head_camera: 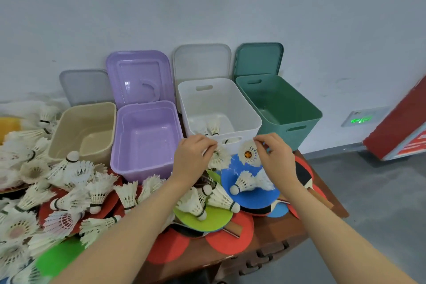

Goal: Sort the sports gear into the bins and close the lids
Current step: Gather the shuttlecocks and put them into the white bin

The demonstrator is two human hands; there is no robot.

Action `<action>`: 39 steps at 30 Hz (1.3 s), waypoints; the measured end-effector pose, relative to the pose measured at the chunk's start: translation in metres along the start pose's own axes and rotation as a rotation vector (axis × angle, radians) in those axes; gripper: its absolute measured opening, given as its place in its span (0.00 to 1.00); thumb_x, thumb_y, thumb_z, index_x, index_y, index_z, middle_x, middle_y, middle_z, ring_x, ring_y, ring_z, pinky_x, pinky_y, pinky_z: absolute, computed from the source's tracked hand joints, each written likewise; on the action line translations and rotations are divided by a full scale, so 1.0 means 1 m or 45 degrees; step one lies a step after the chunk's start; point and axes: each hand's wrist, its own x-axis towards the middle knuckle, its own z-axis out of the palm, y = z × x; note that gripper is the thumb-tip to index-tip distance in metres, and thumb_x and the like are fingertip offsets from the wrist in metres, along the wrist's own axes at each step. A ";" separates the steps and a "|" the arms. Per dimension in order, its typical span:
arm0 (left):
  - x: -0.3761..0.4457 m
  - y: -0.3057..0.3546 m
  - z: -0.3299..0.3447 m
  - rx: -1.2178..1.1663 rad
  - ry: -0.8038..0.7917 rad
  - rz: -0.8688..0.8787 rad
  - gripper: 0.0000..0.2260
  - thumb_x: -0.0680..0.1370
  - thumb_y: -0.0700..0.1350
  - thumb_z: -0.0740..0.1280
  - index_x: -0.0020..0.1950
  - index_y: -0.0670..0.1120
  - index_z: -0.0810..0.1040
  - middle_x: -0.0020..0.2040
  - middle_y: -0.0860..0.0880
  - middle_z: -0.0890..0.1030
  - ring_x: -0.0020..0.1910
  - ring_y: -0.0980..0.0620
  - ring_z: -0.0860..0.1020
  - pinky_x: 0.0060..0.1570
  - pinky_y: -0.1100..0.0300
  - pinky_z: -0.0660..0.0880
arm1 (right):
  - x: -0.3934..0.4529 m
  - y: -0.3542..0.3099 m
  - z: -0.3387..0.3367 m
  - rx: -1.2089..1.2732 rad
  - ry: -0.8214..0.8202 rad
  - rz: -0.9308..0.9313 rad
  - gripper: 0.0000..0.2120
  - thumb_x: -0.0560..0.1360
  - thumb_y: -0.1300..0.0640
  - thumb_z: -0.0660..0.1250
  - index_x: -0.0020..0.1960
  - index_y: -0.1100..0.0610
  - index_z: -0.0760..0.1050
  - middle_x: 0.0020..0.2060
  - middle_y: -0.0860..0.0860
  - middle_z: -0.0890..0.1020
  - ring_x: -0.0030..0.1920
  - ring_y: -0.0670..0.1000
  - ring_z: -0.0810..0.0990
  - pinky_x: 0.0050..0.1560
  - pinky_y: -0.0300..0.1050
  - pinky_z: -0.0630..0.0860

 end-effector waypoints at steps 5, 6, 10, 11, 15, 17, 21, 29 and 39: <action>0.075 -0.012 0.001 0.127 0.093 -0.007 0.10 0.74 0.49 0.63 0.41 0.46 0.82 0.38 0.51 0.80 0.39 0.53 0.75 0.39 0.58 0.69 | 0.076 -0.009 0.009 -0.015 0.045 -0.045 0.05 0.76 0.60 0.65 0.48 0.57 0.80 0.43 0.49 0.79 0.39 0.51 0.77 0.38 0.47 0.74; 0.087 -0.013 0.003 0.148 0.091 -0.024 0.11 0.74 0.49 0.62 0.41 0.46 0.82 0.38 0.51 0.80 0.39 0.51 0.77 0.40 0.58 0.70 | 0.089 -0.009 0.012 -0.022 0.034 -0.032 0.06 0.77 0.59 0.64 0.49 0.57 0.80 0.44 0.49 0.79 0.39 0.51 0.77 0.38 0.46 0.74; 0.125 -0.022 0.013 0.221 0.056 -0.182 0.07 0.73 0.45 0.65 0.43 0.45 0.82 0.41 0.49 0.81 0.41 0.45 0.78 0.40 0.53 0.73 | 0.131 -0.003 0.027 -0.031 -0.080 0.014 0.08 0.78 0.58 0.62 0.53 0.57 0.78 0.48 0.50 0.79 0.43 0.52 0.77 0.41 0.48 0.75; 0.130 -0.025 0.016 0.251 0.020 -0.223 0.06 0.73 0.44 0.67 0.45 0.44 0.82 0.43 0.48 0.81 0.43 0.44 0.78 0.41 0.51 0.73 | 0.139 0.000 0.031 -0.044 -0.134 0.026 0.09 0.78 0.57 0.61 0.55 0.57 0.77 0.51 0.50 0.78 0.45 0.51 0.77 0.43 0.49 0.75; 0.130 -0.037 0.024 0.365 -0.148 -0.246 0.14 0.72 0.46 0.64 0.53 0.42 0.81 0.48 0.44 0.82 0.46 0.40 0.79 0.44 0.47 0.75 | 0.143 0.016 0.042 -0.134 -0.314 0.017 0.13 0.79 0.54 0.60 0.62 0.55 0.74 0.57 0.49 0.76 0.51 0.49 0.77 0.45 0.44 0.73; 0.120 -0.039 0.025 0.406 -0.203 -0.195 0.15 0.72 0.47 0.63 0.53 0.42 0.81 0.48 0.45 0.82 0.45 0.41 0.79 0.43 0.48 0.75 | 0.134 0.024 0.043 -0.166 -0.348 -0.030 0.14 0.79 0.53 0.61 0.62 0.54 0.74 0.57 0.48 0.76 0.52 0.49 0.76 0.45 0.41 0.71; 0.096 -0.033 0.026 0.393 -0.279 -0.093 0.17 0.73 0.50 0.58 0.52 0.43 0.81 0.47 0.46 0.82 0.44 0.43 0.79 0.41 0.51 0.75 | 0.104 0.035 0.035 -0.113 -0.367 -0.076 0.13 0.78 0.56 0.62 0.61 0.55 0.76 0.54 0.49 0.77 0.50 0.48 0.76 0.44 0.39 0.69; 0.042 0.002 0.039 0.184 -0.422 0.045 0.16 0.73 0.50 0.57 0.52 0.45 0.80 0.48 0.48 0.80 0.48 0.46 0.77 0.47 0.53 0.70 | 0.030 0.059 0.006 -0.156 -0.414 0.014 0.11 0.76 0.56 0.65 0.58 0.54 0.77 0.47 0.46 0.77 0.49 0.47 0.76 0.46 0.37 0.69; -0.008 0.032 0.088 0.352 -0.978 -0.098 0.21 0.79 0.53 0.58 0.72 0.50 0.64 0.67 0.51 0.69 0.66 0.49 0.65 0.63 0.55 0.57 | -0.002 0.131 0.012 -0.450 -1.059 0.136 0.39 0.68 0.39 0.67 0.74 0.43 0.55 0.73 0.45 0.60 0.71 0.51 0.61 0.69 0.51 0.53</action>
